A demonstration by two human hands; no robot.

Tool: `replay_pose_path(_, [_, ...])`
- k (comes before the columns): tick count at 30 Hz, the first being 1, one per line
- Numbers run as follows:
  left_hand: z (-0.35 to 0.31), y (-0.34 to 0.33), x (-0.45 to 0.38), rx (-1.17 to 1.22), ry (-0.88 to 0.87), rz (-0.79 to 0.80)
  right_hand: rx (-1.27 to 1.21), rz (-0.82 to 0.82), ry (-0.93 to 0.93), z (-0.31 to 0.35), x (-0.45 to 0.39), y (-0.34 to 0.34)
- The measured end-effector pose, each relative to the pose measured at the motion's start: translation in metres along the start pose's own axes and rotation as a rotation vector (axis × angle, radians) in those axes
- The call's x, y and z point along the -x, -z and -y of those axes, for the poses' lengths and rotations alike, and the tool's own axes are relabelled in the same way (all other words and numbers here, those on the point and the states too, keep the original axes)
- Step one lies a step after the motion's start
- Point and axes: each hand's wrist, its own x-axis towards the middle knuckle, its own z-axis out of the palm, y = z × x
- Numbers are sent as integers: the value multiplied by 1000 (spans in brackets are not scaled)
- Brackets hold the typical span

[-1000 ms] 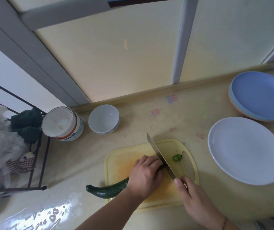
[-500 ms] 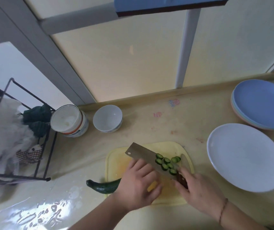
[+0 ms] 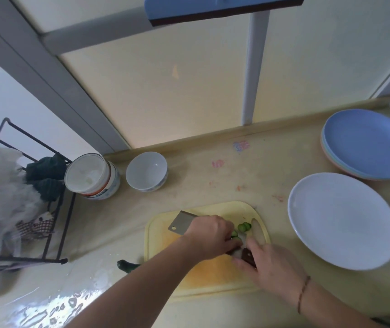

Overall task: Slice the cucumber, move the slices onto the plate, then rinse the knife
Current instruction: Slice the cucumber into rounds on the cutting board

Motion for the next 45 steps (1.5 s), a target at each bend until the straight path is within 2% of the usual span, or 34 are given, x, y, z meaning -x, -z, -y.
replay_pose_path(9, [13, -3, -28, 66, 12, 99, -14, 72, -36, 3, 8, -2])
replay_pose_path(15, [24, 6, -22, 168, -14, 13, -82, 79, -31, 2, 20, 1])
replay_pose_path(17, [36, 19, -12, 280, -4, -132, -147, 56, -36, 2, 27, 6])
replay_pose_path(19, [49, 32, 3, 399, 63, -405, -247, 47, -100, -1, 38, 9])
replay_pose_path(21, [57, 39, 22, 556, 230, -753, -390, 34, -227, -3, 50, 9])
replay_pose_path(22, [57, 38, 31, 640, 322, -883, -484, 19, -308, -4, 56, 9])
replay_pose_path(23, [56, 34, 38, 688, 383, -932, -578, -6, -392, -5, 62, 7])
replay_pose_path(24, [53, 24, 44, 673, 393, -882, -655, -35, -471, -5, 65, 5])
replay_pose_path(28, [35, -28, 56, 250, 194, -380, -813, -144, -709, 0, 66, -4])
replay_pose_path(31, [29, -48, 54, 154, 202, -180, -897, -144, -796, 14, 59, -13])
replay_pose_path(38, [33, -51, 57, 154, 132, -159, -914, -235, -877, 59, 40, -20])
replay_pose_path(45, [40, -56, 56, 168, 89, -187, -911, -279, -784, 92, 12, -24])
